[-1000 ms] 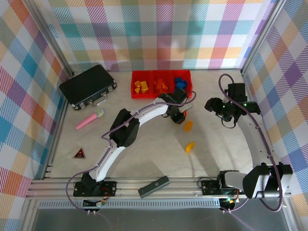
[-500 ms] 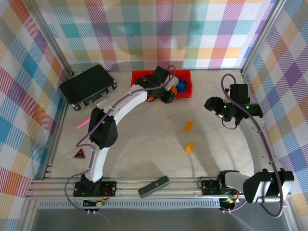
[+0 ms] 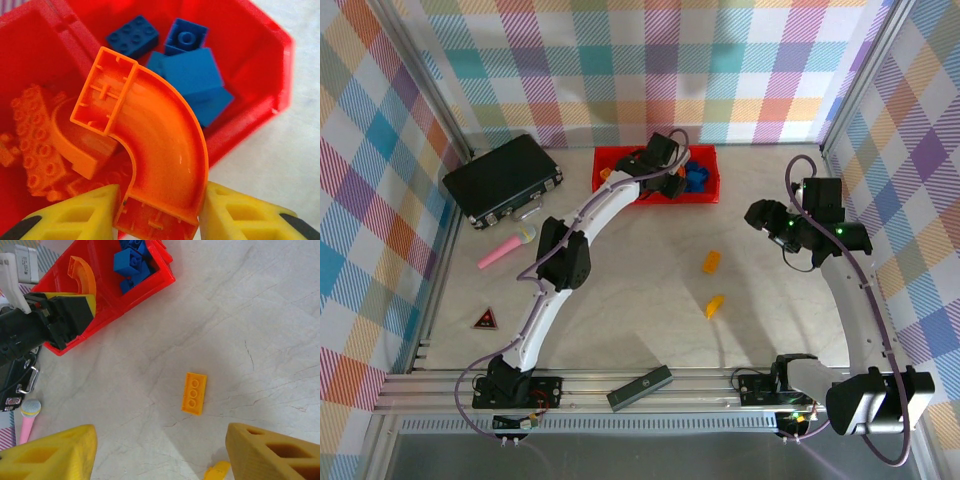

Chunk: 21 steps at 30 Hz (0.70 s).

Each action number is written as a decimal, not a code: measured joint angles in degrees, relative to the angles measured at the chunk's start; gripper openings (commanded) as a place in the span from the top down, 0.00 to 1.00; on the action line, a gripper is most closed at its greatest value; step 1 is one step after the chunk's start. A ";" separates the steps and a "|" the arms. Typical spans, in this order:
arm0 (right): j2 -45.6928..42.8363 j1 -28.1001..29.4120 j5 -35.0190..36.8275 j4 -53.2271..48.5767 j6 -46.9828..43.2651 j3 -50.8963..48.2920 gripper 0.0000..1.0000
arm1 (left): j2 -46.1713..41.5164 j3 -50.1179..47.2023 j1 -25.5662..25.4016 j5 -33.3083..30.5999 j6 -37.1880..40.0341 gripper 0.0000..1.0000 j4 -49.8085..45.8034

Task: Sort the legos into containers by color
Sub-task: Place the lego in the container.

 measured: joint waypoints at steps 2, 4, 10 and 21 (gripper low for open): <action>0.17 0.00 0.00 0.00 0.00 0.00 0.31 | 0.33 0.00 0.59 -0.96 -0.90 0.58 1.55; 0.31 0.00 0.00 0.11 0.00 -0.13 0.32 | 0.44 0.00 0.98 -1.73 -1.44 0.57 3.23; 0.07 0.00 0.07 0.26 0.00 -0.33 0.31 | 3.28 2.84 1.95 -3.89 -2.62 0.49 7.37; -0.46 0.00 0.24 0.48 -0.04 -0.33 0.31 | 3.58 2.56 2.51 -5.81 -2.73 0.28 8.98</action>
